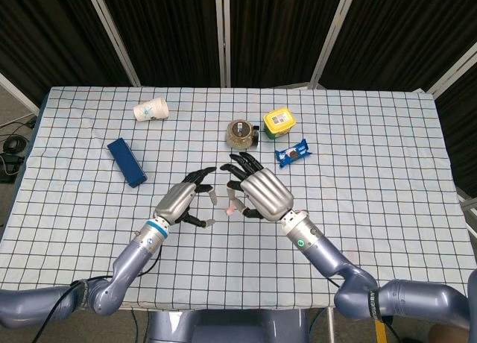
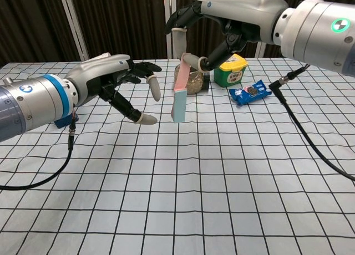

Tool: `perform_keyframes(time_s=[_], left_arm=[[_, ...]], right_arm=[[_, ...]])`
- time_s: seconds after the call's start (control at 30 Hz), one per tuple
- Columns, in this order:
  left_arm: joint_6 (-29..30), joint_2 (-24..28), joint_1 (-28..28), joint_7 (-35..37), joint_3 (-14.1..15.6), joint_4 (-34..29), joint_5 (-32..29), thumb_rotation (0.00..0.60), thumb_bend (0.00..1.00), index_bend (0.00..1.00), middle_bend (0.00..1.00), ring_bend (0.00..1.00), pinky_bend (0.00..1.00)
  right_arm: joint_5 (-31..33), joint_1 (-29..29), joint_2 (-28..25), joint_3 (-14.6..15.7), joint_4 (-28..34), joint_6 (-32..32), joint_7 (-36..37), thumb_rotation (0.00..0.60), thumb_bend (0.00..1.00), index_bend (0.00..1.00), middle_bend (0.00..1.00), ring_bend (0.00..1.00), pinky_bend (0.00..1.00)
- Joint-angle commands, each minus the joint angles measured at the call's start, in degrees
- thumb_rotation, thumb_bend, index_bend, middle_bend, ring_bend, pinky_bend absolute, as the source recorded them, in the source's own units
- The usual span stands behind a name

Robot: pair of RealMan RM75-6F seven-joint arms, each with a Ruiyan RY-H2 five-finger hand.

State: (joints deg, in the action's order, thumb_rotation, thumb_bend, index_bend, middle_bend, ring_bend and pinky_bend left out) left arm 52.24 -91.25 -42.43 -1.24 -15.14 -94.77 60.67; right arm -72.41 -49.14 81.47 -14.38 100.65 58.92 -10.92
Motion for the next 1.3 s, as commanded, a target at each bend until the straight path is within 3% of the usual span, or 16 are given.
perform_keyframes(time_s=[0.03,0.37,0.77,1.1,1.3], left_arm=[[0.47,-1.47,-0.91,-1.41,-0.34,0.12,-1.29,0.600,0.19,0.51,0.00,0.00,0.00],[1.83,-4.08,-1.76,-3.47,-0.29,0.19,-4.13,0.600,0.19,0.53,0.00,0.00,0.00],[3.26,-4.48,-2.49,-5.91,-0.50,-0.58,-5.06,0.600,0.34,0.56,0.00,0.00,0.00],[3.64,-4.55,-2.69,-6.57,-0.52,-0.84,-6.11,0.600,0.35,0.56,0.00,0.00,0.00],[3.71,-5.09,-2.80,-6.11,-0.90,-0.97,-6.92,0.600,0.52,0.64,0.00,0.00,0.00]], right_arm=[[0.14,-0.06,0.23,-0.24,0.52,0.04,0.12,0.600,0.43,0.72,0.17,0.00,0.00],[0.69,0.07,0.67,-0.64,1.45,0.46,-0.15,0.600,0.43,0.72,0.17,0.00,0.00],[0.23,0.04,0.65,-0.61,1.56,0.22,0.02,0.600,0.43,0.72,0.17,0.00,0.00],[0.30,0.27,0.42,-0.70,0.89,0.23,0.41,0.600,0.43,0.72,0.17,0.00,0.00],[0.21,0.36,0.53,-0.50,0.62,0.02,0.83,0.600,0.44,0.72,0.17,0.00,0.00]])
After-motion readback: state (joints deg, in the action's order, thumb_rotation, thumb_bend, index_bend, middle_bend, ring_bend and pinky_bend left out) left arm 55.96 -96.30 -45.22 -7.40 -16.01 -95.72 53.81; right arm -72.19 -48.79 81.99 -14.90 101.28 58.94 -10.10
